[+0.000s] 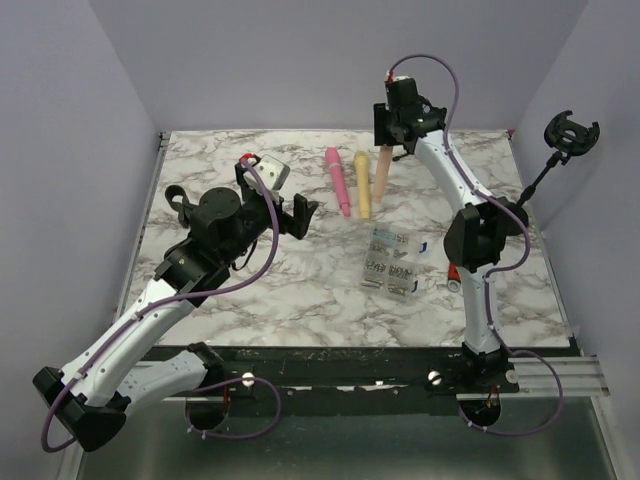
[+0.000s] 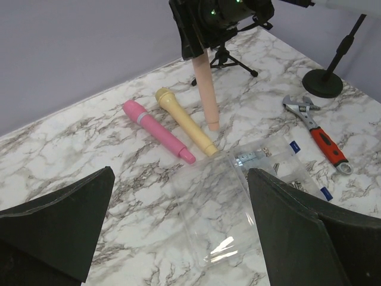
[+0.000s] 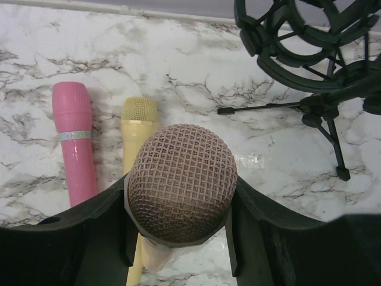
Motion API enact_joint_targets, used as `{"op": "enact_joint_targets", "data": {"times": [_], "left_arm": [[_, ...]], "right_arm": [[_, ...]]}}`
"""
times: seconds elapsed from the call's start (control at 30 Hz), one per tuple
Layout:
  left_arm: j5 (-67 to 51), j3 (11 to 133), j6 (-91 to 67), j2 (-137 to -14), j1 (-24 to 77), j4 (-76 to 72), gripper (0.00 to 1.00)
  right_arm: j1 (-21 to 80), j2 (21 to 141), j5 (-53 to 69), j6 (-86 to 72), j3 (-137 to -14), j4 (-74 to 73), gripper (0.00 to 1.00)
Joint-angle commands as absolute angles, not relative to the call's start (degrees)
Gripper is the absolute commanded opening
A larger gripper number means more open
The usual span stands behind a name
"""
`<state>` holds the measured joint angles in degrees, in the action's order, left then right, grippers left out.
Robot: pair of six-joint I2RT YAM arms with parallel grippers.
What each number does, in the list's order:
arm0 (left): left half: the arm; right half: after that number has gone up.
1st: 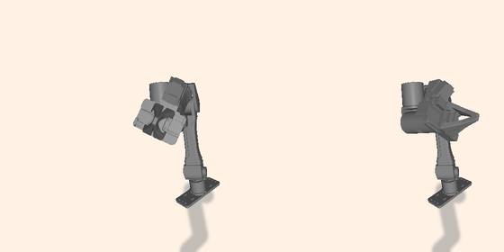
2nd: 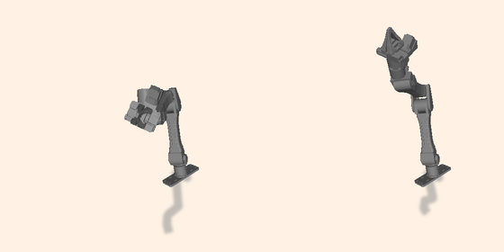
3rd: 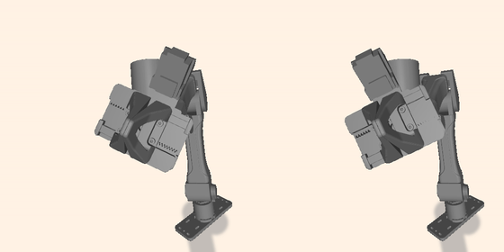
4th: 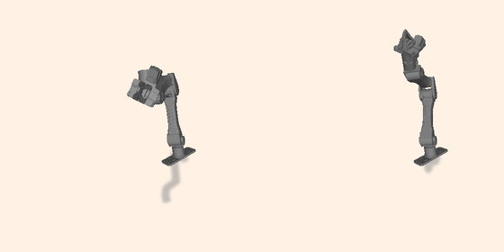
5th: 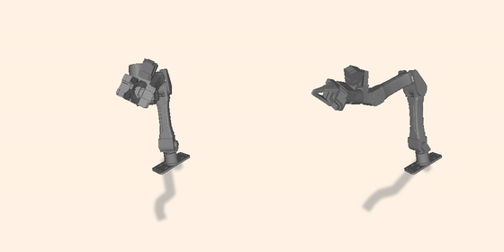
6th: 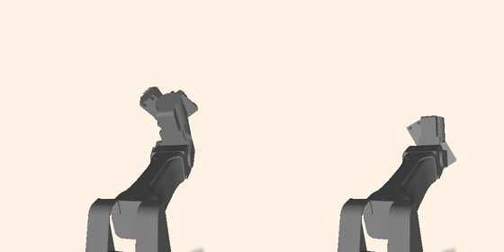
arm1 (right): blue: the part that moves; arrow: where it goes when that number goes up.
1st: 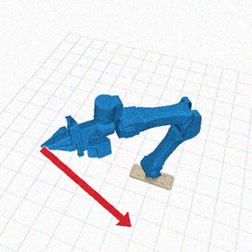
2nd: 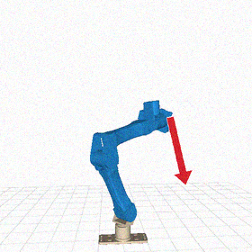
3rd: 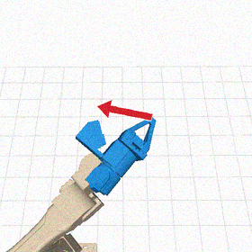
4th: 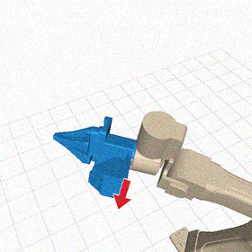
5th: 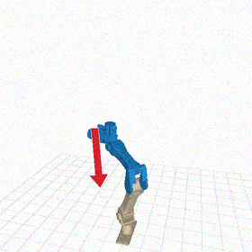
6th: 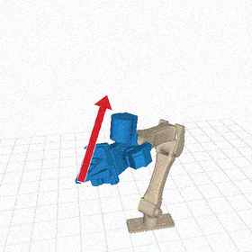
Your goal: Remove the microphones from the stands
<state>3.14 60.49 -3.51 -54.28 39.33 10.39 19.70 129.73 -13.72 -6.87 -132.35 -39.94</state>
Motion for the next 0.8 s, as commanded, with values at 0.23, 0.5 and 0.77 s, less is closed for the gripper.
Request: {"op": "enact_joint_targets", "data": {"times": [0.23, 0.5, 0.77], "left_arm": [[2.11, 60.64, -4.22, -52.52, 39.04, 9.68, 0.99], [2.03, 60.63, -4.31, -51.4, 39.02, 9.58, 0.99], [2.37, 60.56, -4.22, -51.1, 39.02, 9.63, 0.99]], "right_arm": [[20.65, 136.28, -12.44, -7.23, -130.55, -33.76, 0.01], [20.74, 139.95, -12.92, -7.45, -131.08, -29.33, 0.08], [20.83, 143.56, -14.24, -7.27, -133.1, -26.02, 0.18]]}}
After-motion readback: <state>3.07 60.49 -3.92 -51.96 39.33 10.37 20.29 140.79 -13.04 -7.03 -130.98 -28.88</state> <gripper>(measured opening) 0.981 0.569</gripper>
